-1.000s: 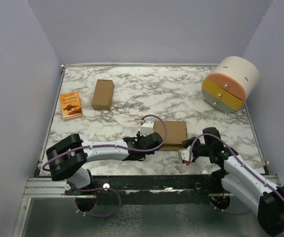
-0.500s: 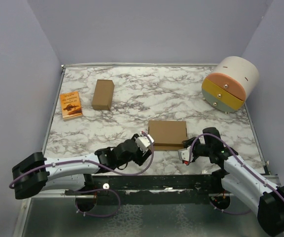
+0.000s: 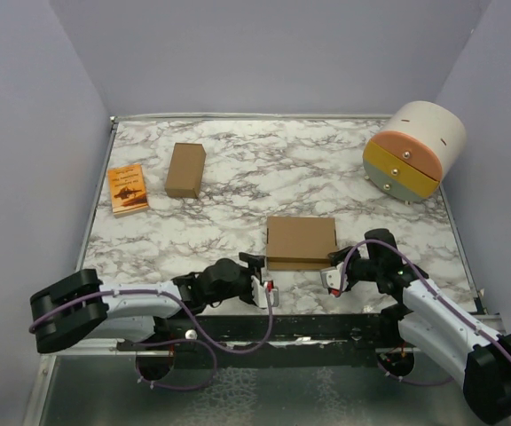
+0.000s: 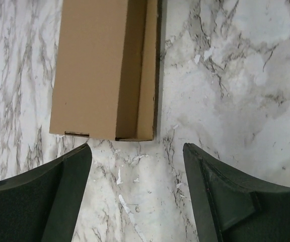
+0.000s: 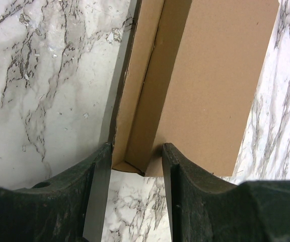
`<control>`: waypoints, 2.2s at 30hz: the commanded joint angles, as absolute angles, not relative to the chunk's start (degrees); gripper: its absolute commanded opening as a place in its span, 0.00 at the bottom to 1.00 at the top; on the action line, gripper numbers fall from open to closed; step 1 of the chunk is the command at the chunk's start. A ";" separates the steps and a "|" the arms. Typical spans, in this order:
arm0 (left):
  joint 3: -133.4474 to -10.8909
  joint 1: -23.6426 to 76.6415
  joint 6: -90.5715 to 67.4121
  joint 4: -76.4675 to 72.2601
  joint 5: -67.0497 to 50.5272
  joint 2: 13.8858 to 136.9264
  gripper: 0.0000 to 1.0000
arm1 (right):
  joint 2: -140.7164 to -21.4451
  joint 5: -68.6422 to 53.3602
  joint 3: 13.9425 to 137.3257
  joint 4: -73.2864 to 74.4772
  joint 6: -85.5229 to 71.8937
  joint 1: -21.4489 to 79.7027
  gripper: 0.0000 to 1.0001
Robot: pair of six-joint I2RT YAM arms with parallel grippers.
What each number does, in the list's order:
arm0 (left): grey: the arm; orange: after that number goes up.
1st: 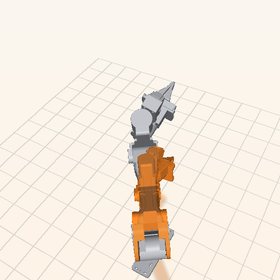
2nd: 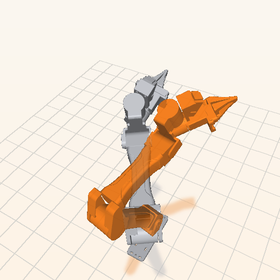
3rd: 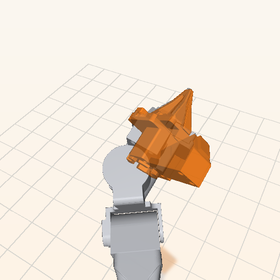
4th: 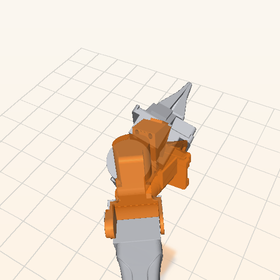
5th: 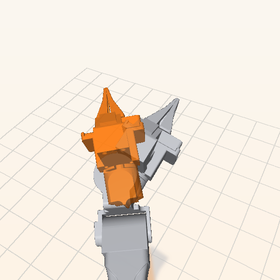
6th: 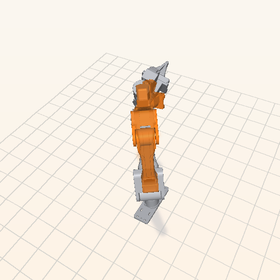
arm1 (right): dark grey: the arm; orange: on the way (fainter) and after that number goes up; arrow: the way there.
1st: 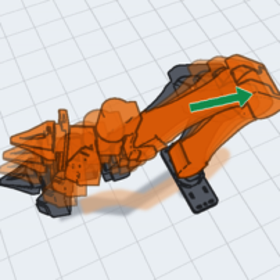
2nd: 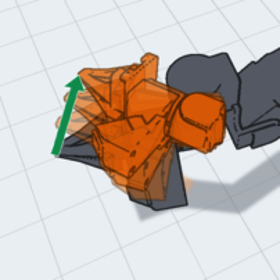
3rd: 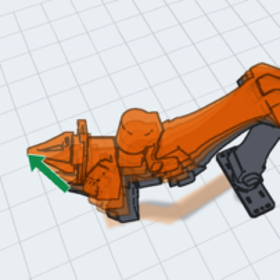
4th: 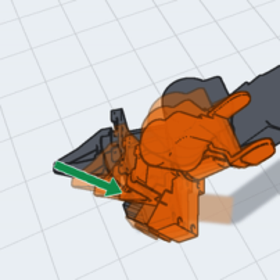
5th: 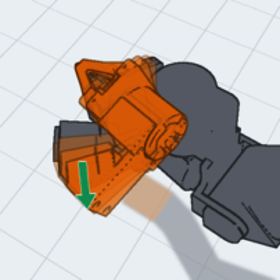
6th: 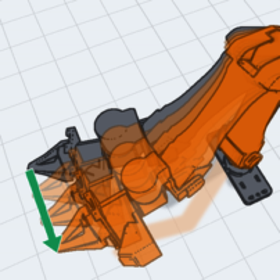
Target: Fold the paper box
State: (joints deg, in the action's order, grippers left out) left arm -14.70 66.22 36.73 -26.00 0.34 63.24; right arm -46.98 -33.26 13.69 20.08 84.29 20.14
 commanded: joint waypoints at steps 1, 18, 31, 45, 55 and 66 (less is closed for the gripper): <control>-13.49 64.01 46.26 -39.56 -5.27 70.30 0.77 | -47.89 -32.78 13.88 23.05 83.33 20.21 0.43; -18.33 58.83 49.84 -47.24 -11.90 87.70 0.76 | -47.61 -33.05 14.41 23.51 82.62 20.21 0.43; -21.91 56.62 48.55 -39.38 -14.24 87.39 0.40 | -47.53 -33.17 14.35 23.52 82.81 20.21 0.43; -22.93 56.24 46.21 -37.21 -14.94 84.87 0.37 | -47.67 -33.05 14.34 23.45 82.59 20.21 0.43; -21.76 48.78 22.86 -37.90 -18.64 70.53 0.56 | -47.59 -33.18 14.41 23.30 82.55 20.22 0.43; -13.57 50.68 35.21 -41.81 -22.39 68.14 0.69 | -47.27 -33.24 14.06 23.49 82.41 20.28 0.43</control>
